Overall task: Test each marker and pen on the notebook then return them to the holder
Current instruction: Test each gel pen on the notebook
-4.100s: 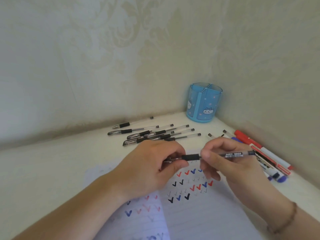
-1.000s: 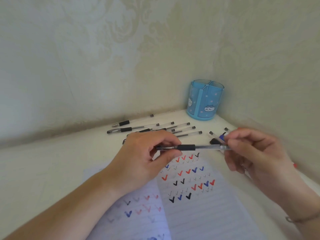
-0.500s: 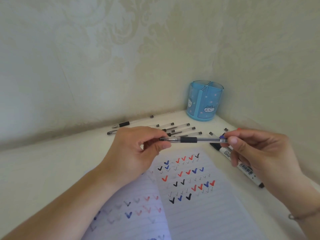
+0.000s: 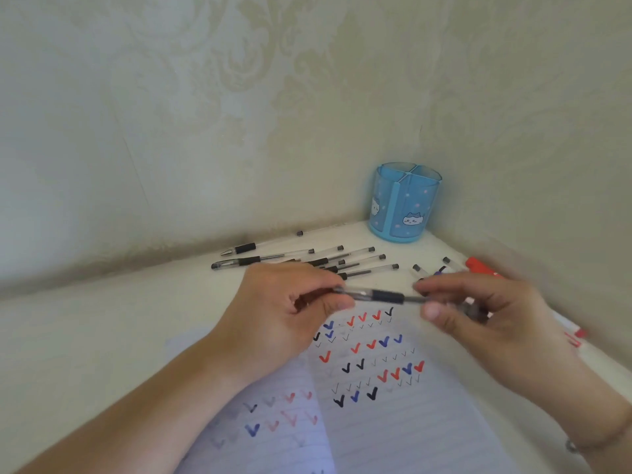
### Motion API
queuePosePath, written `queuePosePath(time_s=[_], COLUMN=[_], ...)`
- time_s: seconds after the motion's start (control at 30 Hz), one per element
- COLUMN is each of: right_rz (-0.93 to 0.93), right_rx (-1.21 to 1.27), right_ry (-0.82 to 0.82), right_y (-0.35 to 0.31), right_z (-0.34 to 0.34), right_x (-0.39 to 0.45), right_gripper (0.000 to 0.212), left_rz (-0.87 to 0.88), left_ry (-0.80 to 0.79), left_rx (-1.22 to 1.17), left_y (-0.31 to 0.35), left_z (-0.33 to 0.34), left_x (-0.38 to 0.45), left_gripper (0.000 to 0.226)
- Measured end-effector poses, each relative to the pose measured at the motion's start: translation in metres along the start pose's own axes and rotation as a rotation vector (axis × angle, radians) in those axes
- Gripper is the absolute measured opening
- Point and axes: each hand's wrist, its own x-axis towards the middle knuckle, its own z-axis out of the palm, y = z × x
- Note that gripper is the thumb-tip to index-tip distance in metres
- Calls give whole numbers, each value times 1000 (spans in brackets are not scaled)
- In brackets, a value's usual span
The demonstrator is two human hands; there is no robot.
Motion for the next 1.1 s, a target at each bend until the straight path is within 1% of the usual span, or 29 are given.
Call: queuePosePath(time_s=[0.03,0.07,0.1,0.13,0.17,0.2,0.23,0.27,0.33,0.4,0.47,0.6,0.67,0.7,0.77,0.83,0.9,1.0,1.1], right_rz=[-29,-40,-31,4,58,128,194,250,340,389,392,378,354,345,315,266,199,132,127], right_rx=[-108,-168,-178,-159,-159,-195,-270,-350,-451,-531,-595,-661,-708,-723,-711,-651,-554,-379,-217], right_ry=[-57,-84,-62,15,124,221,277,290,253,190,144,73,72,74,85,127,162,161,119], right_y=[-3,-6,-6,-2,6,14,24,33,48,59,60,57,55,55,51,44,38,30,23], right_z=[2,3,1,-4,-10,-18,-26,-31,-36,-36,-36,-34,-32,-31,-27,-22,-17,-8,-4], right_x=[-3,-4,-3,0,4,9,13,17,20,20,20,19,18,18,18,17,15,11,8], right_gripper=[19,20,16,12,10,10,12,14,16,16,17,15,6,10,19,17,11,16,32], left_rz=[37,19,-47,-131,-194,-224,-239,-247,-299,-375,-405,-388,-367,-354,-345,-316,-253,-196,-188], left_ry=[-30,-65,-91,-105,-107,-103,-101,-103,-137,-177,-198,-238,-242,-244,-245,-251,-204,-31,59], left_rx=[30,32,7,4,49,161,295,415,565,627,642,611,596,601,630,680,690,552,297], left_y=[1,1,1,-1,-6,-12,-17,-21,-27,-30,-30,-34,-36,-37,-38,-38,-39,-38,-26], left_z=[2,3,2,0,-2,-3,-5,-7,-10,-13,-13,-6,-2,0,3,5,3,-2,1], left_x=[-1,-2,-2,-1,-1,-1,-1,-1,0,1,2,2,4,6,9,9,9,9,10], left_gripper=[12,18,24,32,37,38,35,31,27,24,21,24,25,25,23,20,15,9,11])
